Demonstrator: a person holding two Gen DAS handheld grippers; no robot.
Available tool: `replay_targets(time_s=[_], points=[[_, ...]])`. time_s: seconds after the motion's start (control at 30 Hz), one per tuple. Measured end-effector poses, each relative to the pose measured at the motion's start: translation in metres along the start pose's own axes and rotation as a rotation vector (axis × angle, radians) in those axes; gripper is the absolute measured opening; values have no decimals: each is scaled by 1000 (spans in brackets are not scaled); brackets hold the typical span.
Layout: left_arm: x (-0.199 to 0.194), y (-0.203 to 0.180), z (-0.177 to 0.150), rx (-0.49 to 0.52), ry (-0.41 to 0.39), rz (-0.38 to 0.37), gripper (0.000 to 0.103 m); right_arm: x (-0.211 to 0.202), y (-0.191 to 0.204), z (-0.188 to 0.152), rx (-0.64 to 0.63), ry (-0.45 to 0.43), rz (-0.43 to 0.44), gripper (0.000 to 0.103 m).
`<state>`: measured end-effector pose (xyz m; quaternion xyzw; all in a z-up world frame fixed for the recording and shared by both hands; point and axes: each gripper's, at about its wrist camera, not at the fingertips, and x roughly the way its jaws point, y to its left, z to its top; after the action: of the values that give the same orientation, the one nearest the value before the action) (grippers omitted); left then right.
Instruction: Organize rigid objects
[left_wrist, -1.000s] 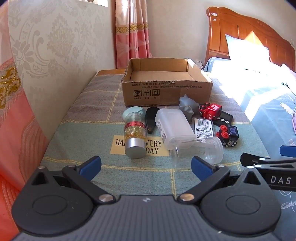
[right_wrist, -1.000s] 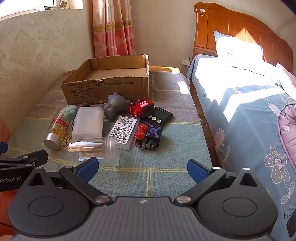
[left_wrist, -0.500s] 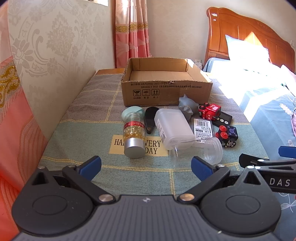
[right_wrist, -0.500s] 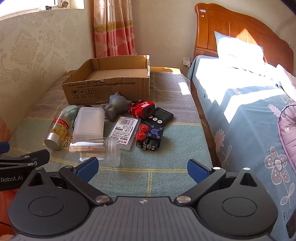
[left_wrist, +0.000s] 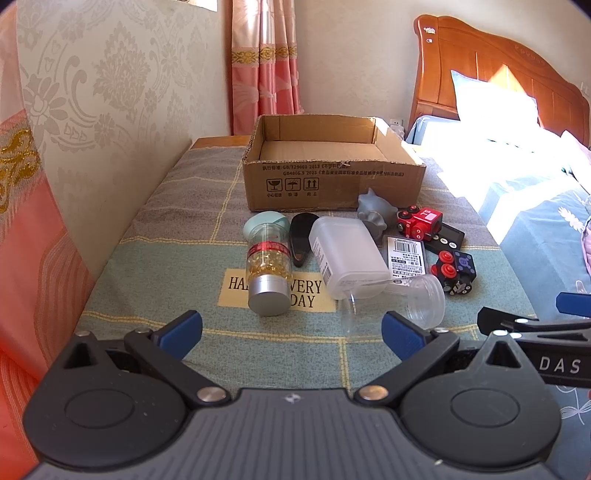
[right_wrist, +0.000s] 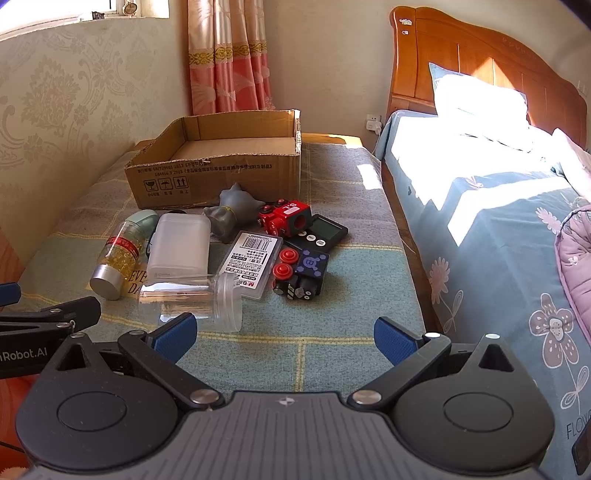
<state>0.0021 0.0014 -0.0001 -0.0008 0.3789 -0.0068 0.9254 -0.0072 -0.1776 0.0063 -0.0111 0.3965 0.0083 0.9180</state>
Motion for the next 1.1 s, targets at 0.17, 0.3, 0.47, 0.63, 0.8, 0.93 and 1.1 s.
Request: replay_targets(time_s=[0.17,0.3,0.47,0.63,0.8,0.93,1.1], points=[[1,0,0,-1,0,-1,103,0,0,0,2,0,1,103],[2,1,-1,-4,1,-1,103,-1,1,1,0,-2,1,103],[2,1,-1,-5,1,-2,103,-2,2,1,0,-3,1,103],[2,1,0,-6,3,-3,103,-1,3,2,1,-1,-2,103],[2,2,1,-5,-1,-4,103,-1,2,2,1,-2,-3,103],[4,2,2,-5,0,-6,102,0,3,3,0,-3,-4,103],[6,5,4,3,-4,-16,102,2,5,6,-17,-14,-2,103]])
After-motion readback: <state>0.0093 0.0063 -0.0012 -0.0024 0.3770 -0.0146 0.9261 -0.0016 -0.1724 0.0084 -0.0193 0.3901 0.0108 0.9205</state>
